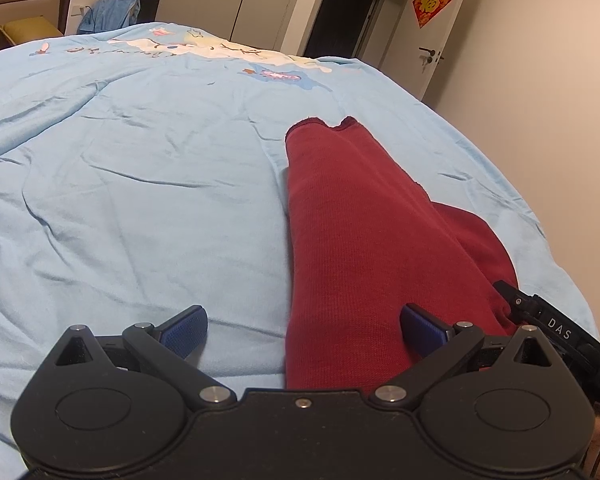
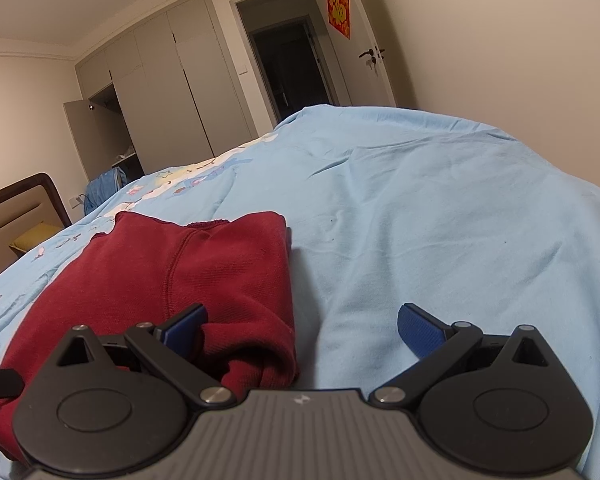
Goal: Fold small clothes
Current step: 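Grasp the end of the red sweater with both grippers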
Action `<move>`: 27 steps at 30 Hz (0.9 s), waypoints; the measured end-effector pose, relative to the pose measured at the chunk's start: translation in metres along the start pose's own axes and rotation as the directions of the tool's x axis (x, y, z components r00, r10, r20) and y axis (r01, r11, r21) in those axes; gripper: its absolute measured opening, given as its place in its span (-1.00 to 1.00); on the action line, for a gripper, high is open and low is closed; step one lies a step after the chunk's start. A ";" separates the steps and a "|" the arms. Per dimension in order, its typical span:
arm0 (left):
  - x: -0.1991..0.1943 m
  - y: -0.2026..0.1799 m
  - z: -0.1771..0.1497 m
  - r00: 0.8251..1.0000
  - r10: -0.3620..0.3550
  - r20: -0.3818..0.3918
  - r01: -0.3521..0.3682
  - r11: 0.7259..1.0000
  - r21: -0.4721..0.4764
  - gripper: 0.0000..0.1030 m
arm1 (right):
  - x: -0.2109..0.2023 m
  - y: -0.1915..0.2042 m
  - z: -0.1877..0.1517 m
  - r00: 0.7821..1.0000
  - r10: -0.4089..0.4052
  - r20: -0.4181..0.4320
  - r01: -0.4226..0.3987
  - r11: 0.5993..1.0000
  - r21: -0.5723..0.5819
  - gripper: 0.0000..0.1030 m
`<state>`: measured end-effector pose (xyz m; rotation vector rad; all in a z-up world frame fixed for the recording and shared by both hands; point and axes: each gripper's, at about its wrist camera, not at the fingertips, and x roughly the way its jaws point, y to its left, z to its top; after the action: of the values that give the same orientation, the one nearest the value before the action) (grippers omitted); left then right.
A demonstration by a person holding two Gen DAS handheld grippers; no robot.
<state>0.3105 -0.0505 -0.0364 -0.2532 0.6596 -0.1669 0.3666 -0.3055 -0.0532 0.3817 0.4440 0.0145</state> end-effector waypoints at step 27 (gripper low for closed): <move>0.059 0.011 0.050 0.984 -0.158 -0.078 0.160 0.987 0.021 0.81 | 0.047 -0.008 0.023 0.961 0.273 -0.044 -0.271 0.962 0.034 -0.13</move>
<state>0.3887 -0.0448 -0.0362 -0.2747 0.7119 -0.3400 0.4181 -0.3165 -0.0565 0.4681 0.4368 0.2861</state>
